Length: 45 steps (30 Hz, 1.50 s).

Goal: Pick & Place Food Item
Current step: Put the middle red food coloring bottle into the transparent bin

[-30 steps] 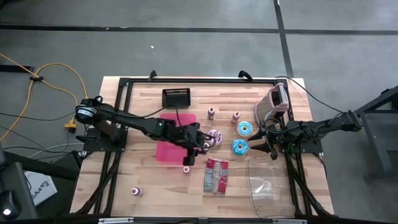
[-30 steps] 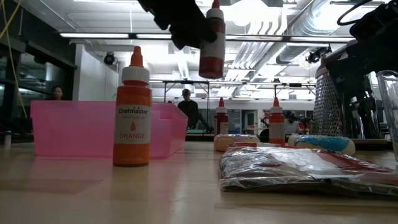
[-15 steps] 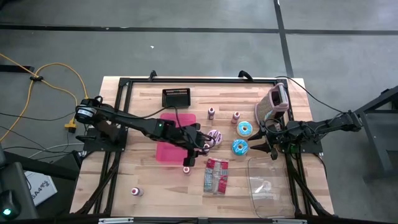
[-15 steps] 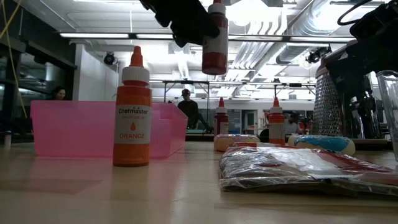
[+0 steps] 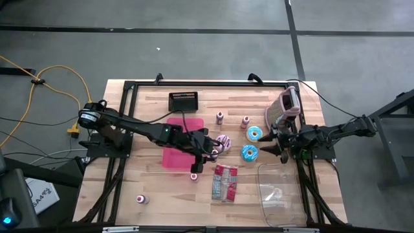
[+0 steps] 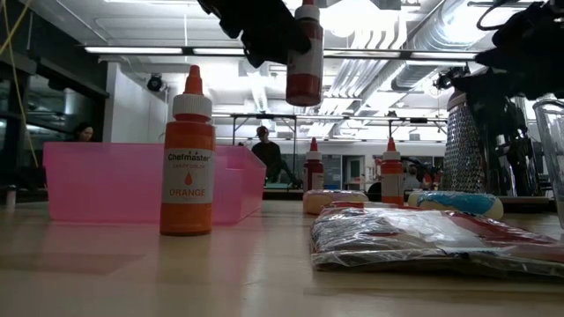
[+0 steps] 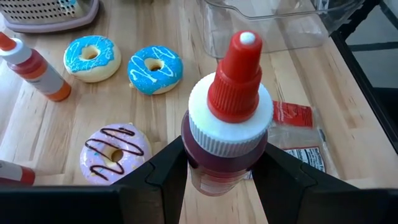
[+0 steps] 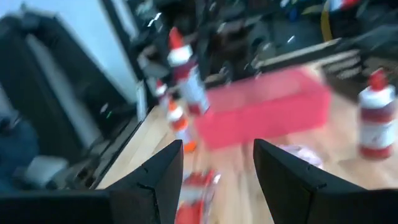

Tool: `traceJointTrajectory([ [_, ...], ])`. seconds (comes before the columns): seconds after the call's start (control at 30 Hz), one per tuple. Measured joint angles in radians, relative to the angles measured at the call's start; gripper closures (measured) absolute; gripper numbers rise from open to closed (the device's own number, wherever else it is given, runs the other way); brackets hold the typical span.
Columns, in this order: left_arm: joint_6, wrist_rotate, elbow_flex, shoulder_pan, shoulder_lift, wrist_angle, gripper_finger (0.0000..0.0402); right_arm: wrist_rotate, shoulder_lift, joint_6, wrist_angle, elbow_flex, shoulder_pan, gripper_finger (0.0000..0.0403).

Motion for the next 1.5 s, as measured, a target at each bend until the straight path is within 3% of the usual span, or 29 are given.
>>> traceJointTrajectory([
  [0.1, 0.000, 0.000, 0.000, 0.000, 0.000, 0.005, 0.0246, 0.036, 0.002, 0.005, 0.056, 0.000, 0.000, 0.0220],
  [0.2, -0.002, 0.000, 0.000, 0.000, 0.000, 0.011, 0.0246, -0.002, 0.020, -0.004, 0.126, 0.000, 0.000, 0.0220],
  [0.3, -0.013, 0.000, 0.000, 0.000, 0.000, 0.013, 0.0246, 0.003, 0.093, -0.058, 0.234, 0.004, 0.004, 0.0220],
  [0.53, -0.037, 0.018, 0.000, 0.000, 0.000, 0.013, 0.0246, 0.057, 0.370, -0.148, 0.273, 0.144, 0.004, 0.0220],
  [0.83, -0.026, 0.039, -0.001, 0.000, -0.001, 0.014, 0.0246, 0.049, 0.800, -0.271, 0.273, 0.428, 0.004, 0.0220],
  [1.0, -0.006, 0.039, -0.001, 0.000, -0.001, 0.014, 0.0246, 0.011, 0.974, -0.319, 0.271, 0.552, 0.004, 0.0220],
  [1.5, 0.023, 0.023, -0.001, 0.000, -0.001, 0.012, 0.0246, -0.033, 1.161, -0.321, 0.271, 0.677, 0.004, 0.0220],
])
